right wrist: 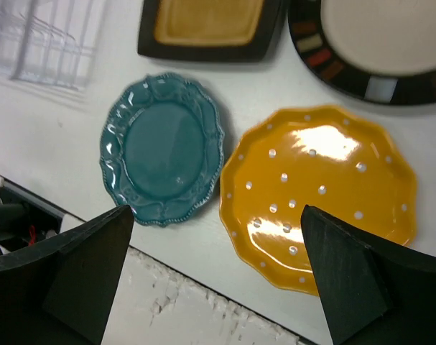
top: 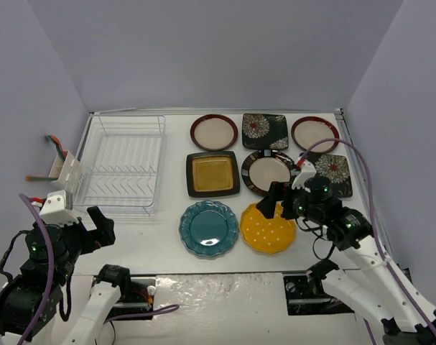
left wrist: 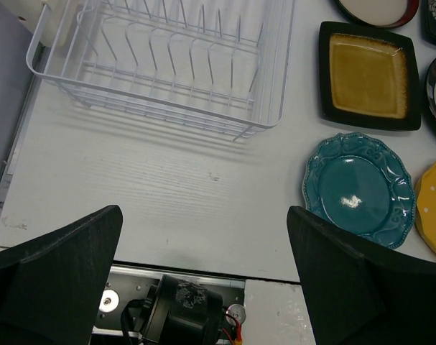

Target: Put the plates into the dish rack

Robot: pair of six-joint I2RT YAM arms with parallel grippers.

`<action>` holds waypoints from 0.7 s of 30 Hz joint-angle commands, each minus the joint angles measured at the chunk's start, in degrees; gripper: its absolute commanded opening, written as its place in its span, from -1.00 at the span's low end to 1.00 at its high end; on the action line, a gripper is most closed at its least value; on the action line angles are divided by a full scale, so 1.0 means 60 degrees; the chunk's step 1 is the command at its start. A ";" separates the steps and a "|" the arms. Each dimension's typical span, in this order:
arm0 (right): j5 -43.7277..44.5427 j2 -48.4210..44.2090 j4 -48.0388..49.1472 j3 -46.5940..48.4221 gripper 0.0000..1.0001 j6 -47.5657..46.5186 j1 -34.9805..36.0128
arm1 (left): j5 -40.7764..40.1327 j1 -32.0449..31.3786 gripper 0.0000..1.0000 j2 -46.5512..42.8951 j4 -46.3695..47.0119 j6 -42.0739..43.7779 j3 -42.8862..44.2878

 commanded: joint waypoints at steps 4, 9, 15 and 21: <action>-0.1213 0.0941 0.3382 -0.2442 1.00 0.2335 0.0431 | 0.0055 -0.0022 0.94 0.0448 0.0562 -0.0134 0.0000; -0.0525 0.2008 0.4789 -0.2860 0.94 0.3253 0.1592 | 0.0325 -0.0036 0.94 0.0469 0.0777 -0.0297 -0.0335; 0.0661 0.3235 0.6122 -0.2953 0.93 0.4646 0.3130 | 0.0416 -0.0022 0.94 0.0465 0.1156 -0.0349 -0.0658; 0.1603 0.4407 0.6699 -0.2873 0.92 0.5444 0.3953 | 0.0458 -0.0022 0.94 0.0627 0.1597 -0.0444 -0.0743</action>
